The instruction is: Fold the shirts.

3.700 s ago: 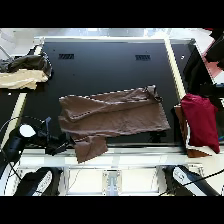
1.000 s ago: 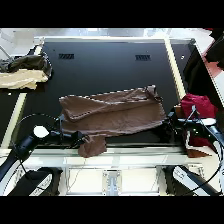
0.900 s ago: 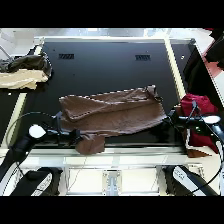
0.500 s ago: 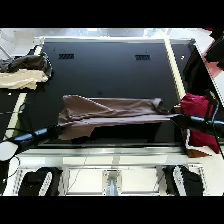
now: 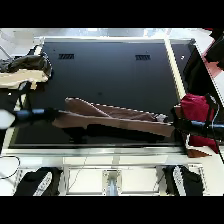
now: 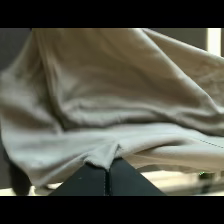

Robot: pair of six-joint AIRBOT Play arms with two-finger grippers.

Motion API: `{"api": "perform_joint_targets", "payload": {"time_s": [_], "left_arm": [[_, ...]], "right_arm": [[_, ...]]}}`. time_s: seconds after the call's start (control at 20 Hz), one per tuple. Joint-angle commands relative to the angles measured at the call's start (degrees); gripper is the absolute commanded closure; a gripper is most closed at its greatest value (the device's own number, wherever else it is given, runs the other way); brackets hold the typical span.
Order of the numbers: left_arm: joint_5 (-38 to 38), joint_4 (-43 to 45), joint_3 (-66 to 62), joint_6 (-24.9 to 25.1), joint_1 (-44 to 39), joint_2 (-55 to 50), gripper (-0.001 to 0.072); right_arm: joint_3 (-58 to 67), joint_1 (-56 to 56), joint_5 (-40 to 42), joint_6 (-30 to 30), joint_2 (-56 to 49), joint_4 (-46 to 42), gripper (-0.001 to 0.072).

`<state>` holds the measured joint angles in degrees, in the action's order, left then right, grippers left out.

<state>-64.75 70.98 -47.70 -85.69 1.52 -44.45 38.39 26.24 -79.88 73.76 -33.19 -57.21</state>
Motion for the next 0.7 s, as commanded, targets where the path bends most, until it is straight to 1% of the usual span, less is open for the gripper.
{"api": "perform_joint_targets", "payload": {"time_s": [0.0, 0.05, 0.15, 0.25, 0.35, 0.45, 0.65], "left_arm": [[1.4, 0.44, -9.16, 5.29, -2.03, -15.87, 0.07], [1.9, 0.63, -10.4, 6.58, -3.28, -19.32, 0.07], [4.9, 0.96, -10.73, 6.67, -4.85, -24.02, 0.07], [7.17, 2.97, -10.73, 6.21, -5.11, -27.17, 0.07], [7.13, 6.69, -10.73, 6.19, -5.09, -28.98, 0.07], [7.13, 10.51, -10.73, 5.95, -5.11, -29.81, 0.07], [7.13, 10.69, -10.73, 6.03, -5.11, -29.94, 0.07]], "right_arm": [[0.04, -1.92, 2.75, -0.15, -8.7, 0.09, 0.0699], [0.04, -4.7, 5.22, -0.59, -11.43, 0.07, 0.0699], [0.07, -11.74, 12.13, -1.31, -16.63, -1.27, 0.0699], [0.07, -17.4, 18.51, -0.07, -21.55, -5.66, 0.0699], [0.07, -19.12, 22.1, 5.68, -25.66, -12.07, 0.0699], [0.07, -19.08, 24.35, 9.33, -28.06, -16.41, 0.0699], [0.07, -19.15, 27.82, 9.77, -29.07, -15.13, 0.0699]]}}
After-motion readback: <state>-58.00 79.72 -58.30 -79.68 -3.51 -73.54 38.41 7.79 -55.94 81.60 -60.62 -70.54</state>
